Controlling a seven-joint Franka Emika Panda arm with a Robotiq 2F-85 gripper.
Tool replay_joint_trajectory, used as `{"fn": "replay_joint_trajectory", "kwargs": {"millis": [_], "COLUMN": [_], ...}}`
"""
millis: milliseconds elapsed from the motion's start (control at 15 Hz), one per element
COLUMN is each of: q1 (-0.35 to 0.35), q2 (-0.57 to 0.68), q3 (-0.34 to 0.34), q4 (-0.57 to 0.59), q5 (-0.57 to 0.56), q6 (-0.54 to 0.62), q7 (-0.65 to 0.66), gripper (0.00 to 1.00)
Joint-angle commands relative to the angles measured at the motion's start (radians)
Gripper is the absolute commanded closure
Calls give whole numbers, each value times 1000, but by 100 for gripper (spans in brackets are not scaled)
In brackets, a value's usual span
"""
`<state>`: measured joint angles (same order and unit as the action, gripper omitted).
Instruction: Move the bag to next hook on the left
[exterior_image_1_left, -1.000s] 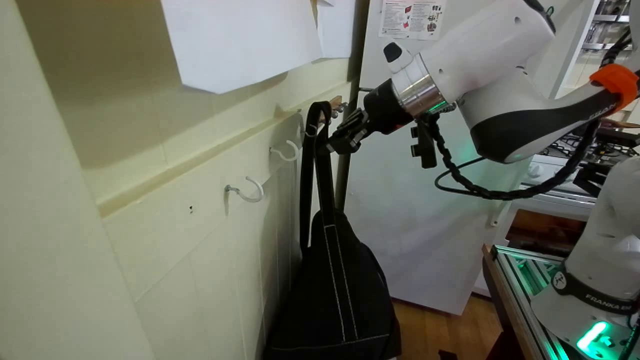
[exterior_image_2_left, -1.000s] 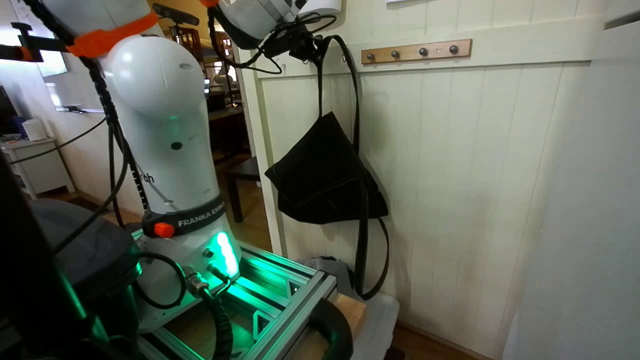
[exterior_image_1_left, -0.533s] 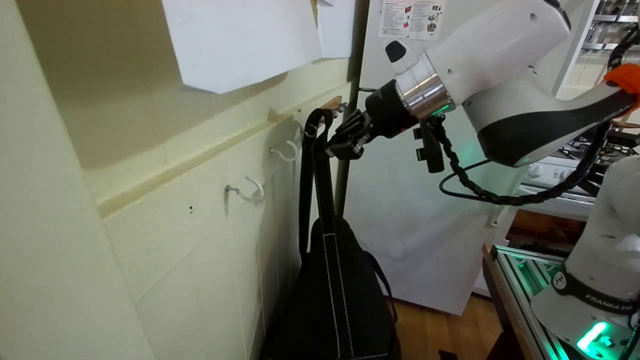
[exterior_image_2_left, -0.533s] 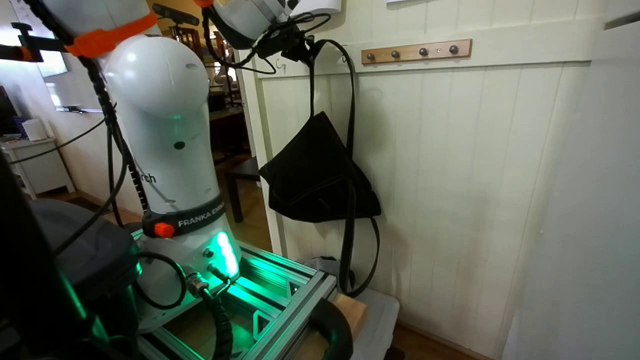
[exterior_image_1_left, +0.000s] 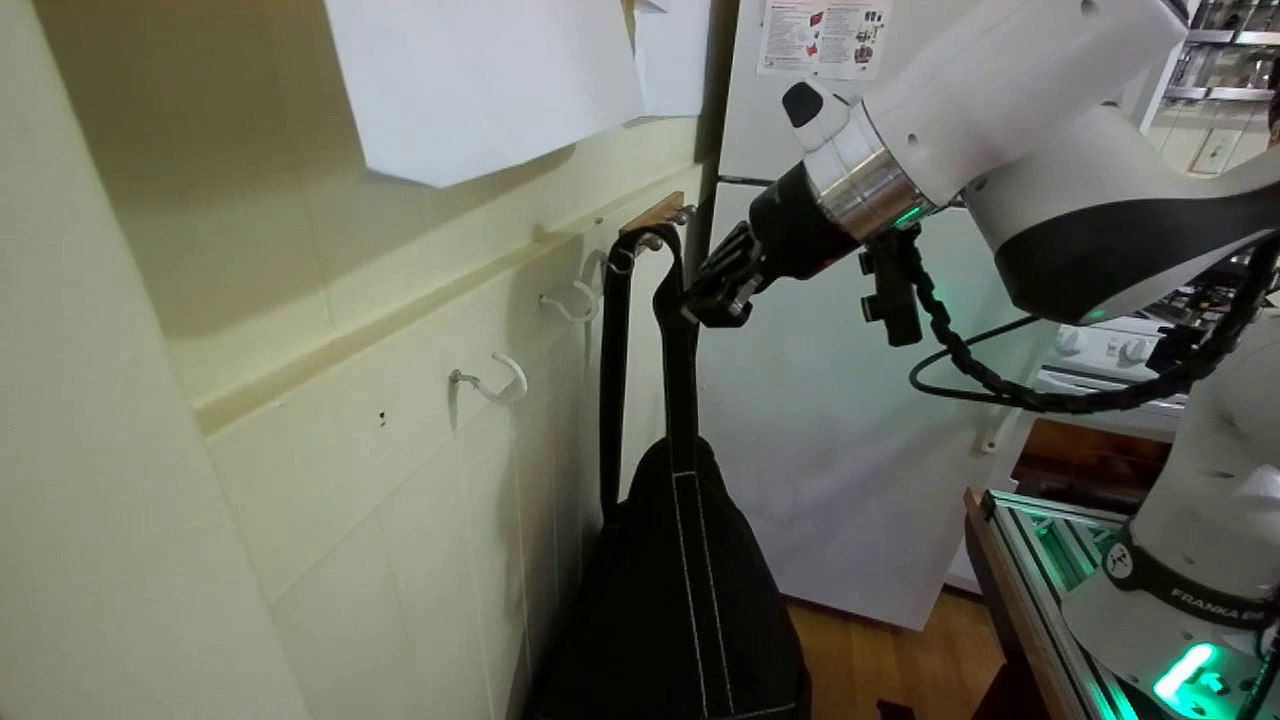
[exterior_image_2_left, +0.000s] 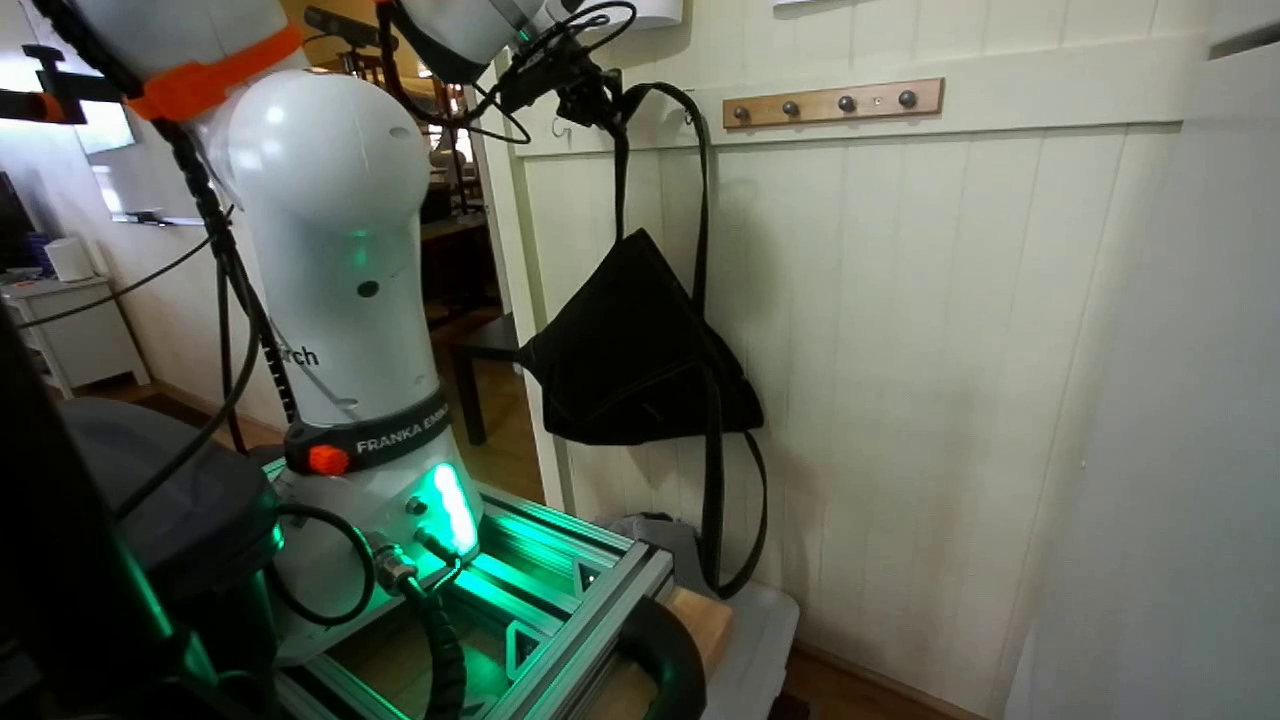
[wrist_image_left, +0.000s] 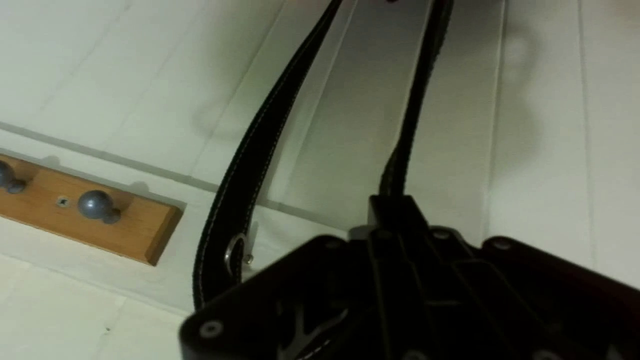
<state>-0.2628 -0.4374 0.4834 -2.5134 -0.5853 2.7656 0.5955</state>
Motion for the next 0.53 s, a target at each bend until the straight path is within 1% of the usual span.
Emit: {"fn": "replay_joint_trajectory", "kwargs": {"millis": [0,267,333,467], "q1": [-66,-166,-176,-137], "q2": [-104,-152,-156,-126], "q3": [35,84,88,65], "q4": [-1,8,8,9], "q5": [-60,-146,-151,-100], "q6": [-39,-25,-27,-60], "q7": [93,197,204,147], "gripper": [98,98,98,98]}}
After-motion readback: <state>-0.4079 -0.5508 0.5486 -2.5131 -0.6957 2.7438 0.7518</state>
